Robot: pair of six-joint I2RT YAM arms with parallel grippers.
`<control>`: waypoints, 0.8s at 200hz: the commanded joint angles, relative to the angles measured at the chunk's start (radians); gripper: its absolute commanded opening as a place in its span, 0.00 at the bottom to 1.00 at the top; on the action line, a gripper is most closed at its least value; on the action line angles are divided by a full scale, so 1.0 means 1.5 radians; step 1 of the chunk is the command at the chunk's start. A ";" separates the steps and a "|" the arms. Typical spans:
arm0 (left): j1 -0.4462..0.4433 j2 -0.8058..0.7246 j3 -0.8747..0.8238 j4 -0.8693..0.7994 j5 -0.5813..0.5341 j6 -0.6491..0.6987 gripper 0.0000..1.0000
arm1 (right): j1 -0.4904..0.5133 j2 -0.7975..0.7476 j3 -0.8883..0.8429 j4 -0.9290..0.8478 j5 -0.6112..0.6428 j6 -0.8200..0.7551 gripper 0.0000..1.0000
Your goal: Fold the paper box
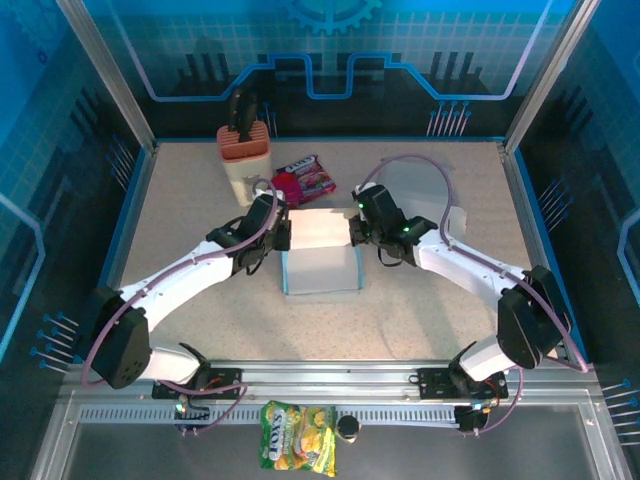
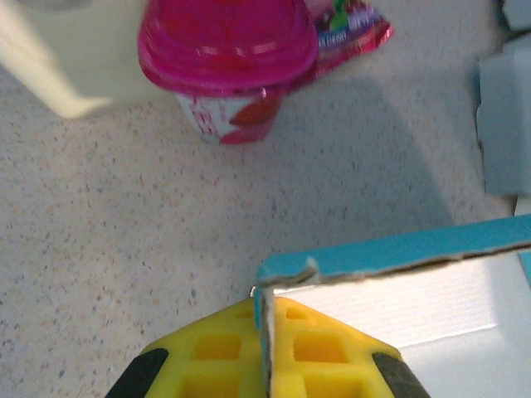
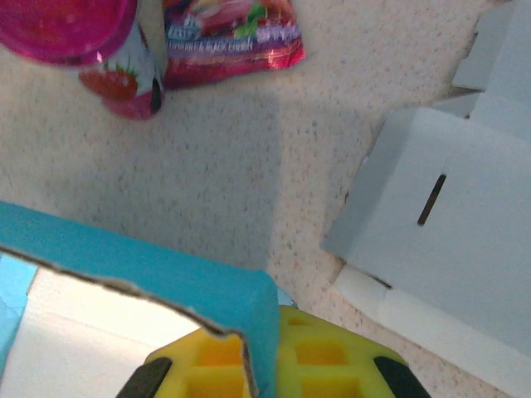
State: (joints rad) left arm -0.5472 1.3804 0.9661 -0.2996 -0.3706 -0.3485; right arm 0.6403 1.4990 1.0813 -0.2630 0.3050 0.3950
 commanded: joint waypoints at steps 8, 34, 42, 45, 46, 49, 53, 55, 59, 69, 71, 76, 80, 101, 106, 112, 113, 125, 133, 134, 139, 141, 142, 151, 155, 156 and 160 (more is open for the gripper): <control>0.002 0.000 -0.016 0.162 0.001 -0.019 0.00 | 0.023 0.013 -0.009 0.177 -0.031 0.061 0.00; 0.004 -0.003 -0.072 0.291 0.029 0.010 0.00 | 0.030 0.021 -0.064 0.287 -0.030 0.072 0.00; 0.004 -0.001 -0.090 0.319 0.036 0.017 0.00 | 0.033 0.020 -0.089 0.325 -0.024 0.072 0.00; 0.004 0.000 -0.095 0.328 0.040 0.019 0.00 | 0.034 0.018 -0.098 0.340 -0.023 0.072 0.00; 0.004 0.001 -0.098 0.330 0.041 0.020 0.00 | 0.034 0.017 -0.100 0.345 -0.023 0.072 0.00; 0.004 0.001 -0.104 0.338 0.044 0.023 0.00 | 0.036 0.015 -0.110 0.361 -0.024 0.071 0.00; 0.004 0.002 -0.113 0.348 0.047 0.025 0.00 | 0.038 0.012 -0.124 0.387 -0.024 0.070 0.00; 0.004 0.001 -0.117 0.355 0.049 0.026 0.00 | 0.039 0.010 -0.129 0.394 -0.024 0.069 0.00; 0.004 0.001 -0.127 0.365 0.050 0.027 0.00 | 0.042 0.007 -0.146 0.412 -0.023 0.067 0.00; 0.004 -0.004 -0.156 0.404 0.059 0.030 0.00 | 0.050 0.002 -0.174 0.448 -0.017 0.060 0.00; 0.004 -0.005 -0.163 0.414 0.062 0.030 0.00 | 0.051 0.001 -0.178 0.452 -0.014 0.058 0.00; 0.004 -0.008 -0.179 0.437 0.066 0.029 0.00 | 0.054 0.001 -0.187 0.461 -0.011 0.055 0.00; 0.004 -0.011 -0.191 0.456 0.072 0.030 0.00 | 0.057 0.000 -0.192 0.466 -0.007 0.054 0.00; 0.004 -0.025 -0.243 0.526 0.094 0.030 0.00 | 0.073 -0.005 -0.226 0.506 0.017 0.044 0.00; 0.004 -0.028 -0.251 0.535 0.099 0.030 0.00 | 0.077 -0.008 -0.235 0.514 0.025 0.040 0.00; 0.004 -0.032 -0.260 0.543 0.104 0.031 0.00 | 0.083 -0.009 -0.243 0.521 0.039 0.038 0.00; 0.004 -0.033 -0.262 0.544 0.105 0.031 0.00 | 0.084 -0.009 -0.244 0.522 0.042 0.037 0.00; 0.003 -0.039 -0.281 0.558 0.110 0.030 0.00 | 0.094 -0.012 -0.264 0.547 0.060 0.032 0.00; 0.003 -0.045 -0.290 0.559 0.111 0.027 0.00 | 0.100 -0.011 -0.276 0.564 0.066 0.029 0.00; 0.003 -0.045 -0.291 0.559 0.111 0.027 0.00 | 0.101 -0.010 -0.277 0.566 0.066 0.028 0.00; 0.003 -0.049 -0.297 0.559 0.112 0.024 0.00 | 0.105 -0.008 -0.282 0.571 0.071 0.026 0.00; 0.003 -0.050 -0.300 0.560 0.112 0.023 0.00 | 0.107 -0.006 -0.283 0.573 0.074 0.025 0.00; 0.003 -0.051 -0.301 0.561 0.112 0.023 0.00 | 0.107 -0.006 -0.284 0.574 0.074 0.024 0.00; 0.001 -0.055 -0.314 0.569 0.117 0.015 0.00 | 0.116 0.001 -0.289 0.580 0.084 0.019 0.00; 0.001 -0.056 -0.320 0.571 0.118 0.012 0.00 | 0.119 0.004 -0.292 0.586 0.088 0.017 0.00; 0.000 -0.056 -0.321 0.571 0.118 0.011 0.00 | 0.120 0.004 -0.293 0.588 0.090 0.016 0.00; -0.001 -0.057 -0.326 0.574 0.118 0.006 0.00 | 0.123 0.007 -0.296 0.592 0.095 0.014 0.00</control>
State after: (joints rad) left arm -0.5190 1.3266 0.5137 0.4389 -0.3439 -0.3161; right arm 0.7574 1.5036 0.6552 0.4606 0.4828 0.4446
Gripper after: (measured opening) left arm 0.051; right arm 0.063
